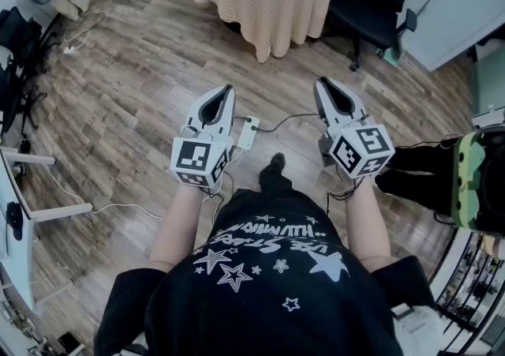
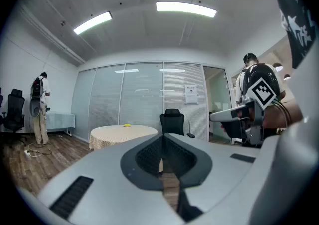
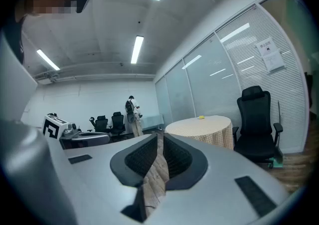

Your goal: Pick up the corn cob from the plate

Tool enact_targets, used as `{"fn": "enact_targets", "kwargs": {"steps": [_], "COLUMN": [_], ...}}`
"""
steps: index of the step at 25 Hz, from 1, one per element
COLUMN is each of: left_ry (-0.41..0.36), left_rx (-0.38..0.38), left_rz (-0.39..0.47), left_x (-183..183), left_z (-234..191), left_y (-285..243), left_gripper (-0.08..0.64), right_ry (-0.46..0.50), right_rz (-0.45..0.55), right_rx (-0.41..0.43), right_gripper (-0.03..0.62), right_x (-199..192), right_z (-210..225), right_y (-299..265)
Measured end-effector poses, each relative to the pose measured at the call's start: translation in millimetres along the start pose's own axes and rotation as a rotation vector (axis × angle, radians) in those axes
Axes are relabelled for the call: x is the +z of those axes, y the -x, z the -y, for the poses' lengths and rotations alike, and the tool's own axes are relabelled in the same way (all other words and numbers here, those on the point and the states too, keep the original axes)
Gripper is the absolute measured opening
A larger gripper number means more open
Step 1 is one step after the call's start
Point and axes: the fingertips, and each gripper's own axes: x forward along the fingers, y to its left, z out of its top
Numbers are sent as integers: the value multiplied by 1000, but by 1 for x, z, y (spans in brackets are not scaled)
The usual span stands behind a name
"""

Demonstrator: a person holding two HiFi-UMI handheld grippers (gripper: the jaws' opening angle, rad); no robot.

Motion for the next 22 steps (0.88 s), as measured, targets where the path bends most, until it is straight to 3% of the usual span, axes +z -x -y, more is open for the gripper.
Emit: {"fn": "enact_targets", "kwargs": {"steps": [5,11,22], "left_ry": [12,29,2], "left_rx": [-19,11,74], "left_rz": [-11,-25,-76], "left_x": [-7,-6,-17], "left_z": [3,-2,-23], "left_y": [7,9,-44], "left_gripper": [6,6,6], "right_ry": [2,-17,-107], "right_rz": [7,-11,39], "right_rx": [-10,1,-19], "right_gripper": [52,52,54], "right_x": [-1,-2,0], "right_z": [-1,2,93], "right_y": [3,3,-32]}}
